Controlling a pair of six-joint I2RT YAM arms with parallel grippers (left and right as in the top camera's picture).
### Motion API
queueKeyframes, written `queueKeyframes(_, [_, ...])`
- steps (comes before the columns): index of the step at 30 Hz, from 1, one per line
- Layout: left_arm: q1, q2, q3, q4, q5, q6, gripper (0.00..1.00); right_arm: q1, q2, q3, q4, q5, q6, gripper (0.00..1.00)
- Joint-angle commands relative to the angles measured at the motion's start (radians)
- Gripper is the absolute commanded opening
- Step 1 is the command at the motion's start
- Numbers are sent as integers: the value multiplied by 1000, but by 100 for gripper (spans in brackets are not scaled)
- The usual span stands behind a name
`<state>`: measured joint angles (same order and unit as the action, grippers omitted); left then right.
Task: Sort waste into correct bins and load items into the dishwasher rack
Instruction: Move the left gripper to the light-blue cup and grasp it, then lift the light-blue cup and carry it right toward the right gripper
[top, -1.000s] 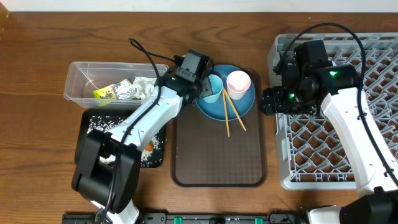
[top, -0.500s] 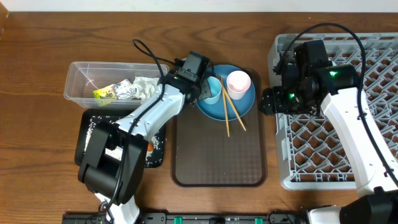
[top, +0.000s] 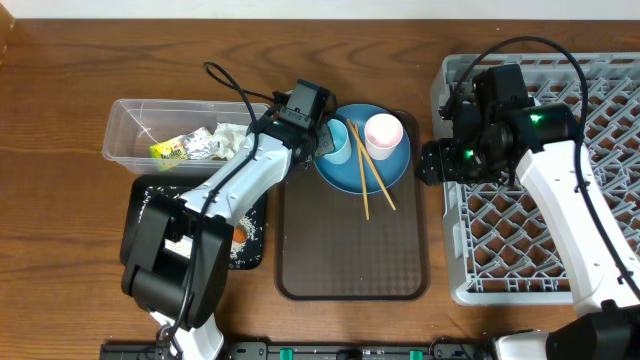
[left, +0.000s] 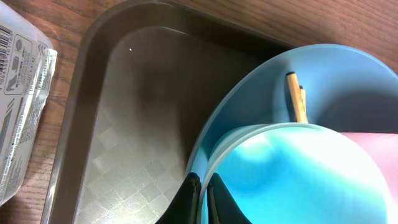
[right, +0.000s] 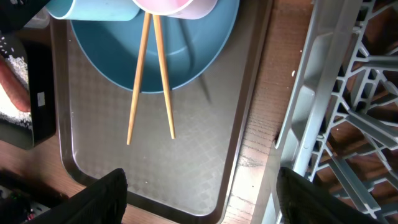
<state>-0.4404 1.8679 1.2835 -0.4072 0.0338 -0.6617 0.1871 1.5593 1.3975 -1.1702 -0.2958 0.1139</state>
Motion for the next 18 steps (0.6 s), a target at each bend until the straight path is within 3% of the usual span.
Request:
queueKeyframes(1, [2,-34,15,-3,-19,-6,6,13,-10,-8,0,-7,-3,78])
queueKeyframes(8, [14,-132,15,-33,41,-5,7,13,-10,-8,-5,-8,-3,88])
queueKeyframes(14, [83,-313,15,-49,258,-5,6,13,-10,-8,-5,-37,-3,89])
queueKeyframes(18, [136,-401,15,-147,412,15,6,13,-10,-8,-12,-63,-3,90])
